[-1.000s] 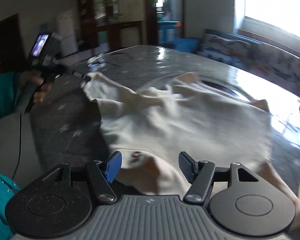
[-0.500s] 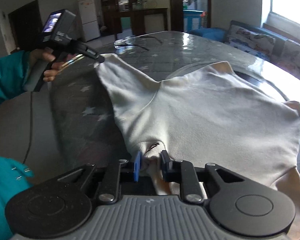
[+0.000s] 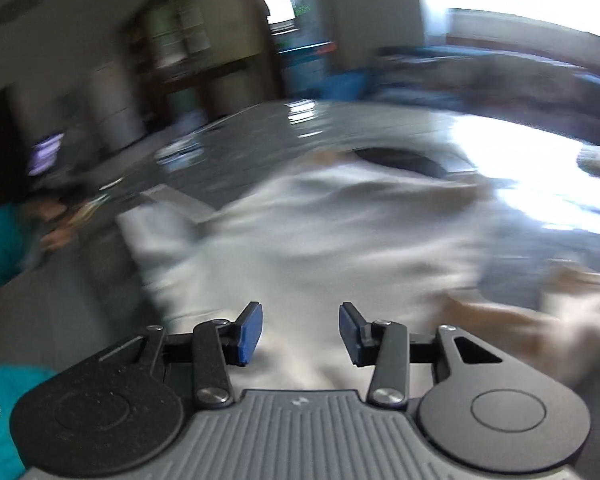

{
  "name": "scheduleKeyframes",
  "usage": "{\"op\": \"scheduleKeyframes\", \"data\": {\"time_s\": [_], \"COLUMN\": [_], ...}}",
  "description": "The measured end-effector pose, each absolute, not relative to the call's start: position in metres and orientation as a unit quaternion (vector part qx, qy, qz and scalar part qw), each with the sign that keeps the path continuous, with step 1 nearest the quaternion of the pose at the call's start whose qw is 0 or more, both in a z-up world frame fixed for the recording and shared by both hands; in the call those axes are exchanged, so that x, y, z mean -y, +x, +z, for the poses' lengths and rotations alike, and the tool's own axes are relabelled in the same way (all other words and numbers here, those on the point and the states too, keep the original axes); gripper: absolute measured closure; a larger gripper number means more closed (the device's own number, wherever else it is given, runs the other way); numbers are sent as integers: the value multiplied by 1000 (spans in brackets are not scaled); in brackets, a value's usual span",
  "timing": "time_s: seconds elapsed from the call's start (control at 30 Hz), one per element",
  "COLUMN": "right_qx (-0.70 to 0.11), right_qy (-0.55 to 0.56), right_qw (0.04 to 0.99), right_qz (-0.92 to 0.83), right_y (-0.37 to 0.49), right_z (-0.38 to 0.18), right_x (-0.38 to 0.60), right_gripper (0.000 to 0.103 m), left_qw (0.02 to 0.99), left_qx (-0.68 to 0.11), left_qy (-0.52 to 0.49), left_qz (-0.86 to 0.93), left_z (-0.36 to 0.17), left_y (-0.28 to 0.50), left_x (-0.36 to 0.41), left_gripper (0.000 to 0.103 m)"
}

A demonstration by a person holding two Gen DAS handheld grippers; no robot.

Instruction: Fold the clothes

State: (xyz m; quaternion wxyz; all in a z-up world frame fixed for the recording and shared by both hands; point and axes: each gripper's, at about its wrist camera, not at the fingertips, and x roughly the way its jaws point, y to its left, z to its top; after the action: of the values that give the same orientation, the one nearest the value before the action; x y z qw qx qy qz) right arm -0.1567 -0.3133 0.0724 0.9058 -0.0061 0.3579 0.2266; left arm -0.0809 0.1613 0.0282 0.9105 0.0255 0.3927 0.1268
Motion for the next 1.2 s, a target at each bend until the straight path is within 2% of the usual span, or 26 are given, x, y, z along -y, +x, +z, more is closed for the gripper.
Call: {"op": "scheduleKeyframes", "data": {"time_s": [0.13, 0.2, 0.37, 0.5, 0.57, 0.6, 0.63, 0.73, 0.97, 1.2], "right_qx": [-356, -363, -389, -399, -394, -394, -393, -386, -353, -367], "right_qy": [-23, -36, -33, -36, -38, -39, -39, -55, -48, -52], "right_qw": [929, 930, 920, 916, 918, 918, 919, 921, 931, 915], "right_qz": [102, 52, 25, 7, 1, -3, -9, -24, -76, -157], "right_y": [-131, -112, -77, -67, -65, -66, -67, -76, -118, -161], "right_z": [74, 69, 48, 30, 27, 27, 27, 28, 50, 52], "right_x": [349, 365, 374, 376, 376, 376, 376, 379, 405, 438], "right_gripper": [62, 62, 67, 72, 83, 95, 99, 100, 100, 100], "left_qw": [914, 918, 927, 933, 936, 937, 937, 935, 911, 877], "left_qx": [-382, -375, -364, -356, -352, -350, -348, -346, -355, -360], "left_qy": [22, 21, 23, 17, 15, 16, 18, 20, 41, 53], "left_qz": [132, 128, 90, 44, 14, -2, -19, -76, -208, -314], "left_z": [37, 43, 54, 61, 64, 65, 66, 66, 53, 39], "left_y": [-81, -82, -84, -81, -80, -79, -78, -76, -81, -101], "left_x": [-162, -158, -136, -110, -95, -86, -76, -41, 46, 93], "left_gripper": [72, 64, 49, 42, 36, 35, 33, 25, 25, 30]}}
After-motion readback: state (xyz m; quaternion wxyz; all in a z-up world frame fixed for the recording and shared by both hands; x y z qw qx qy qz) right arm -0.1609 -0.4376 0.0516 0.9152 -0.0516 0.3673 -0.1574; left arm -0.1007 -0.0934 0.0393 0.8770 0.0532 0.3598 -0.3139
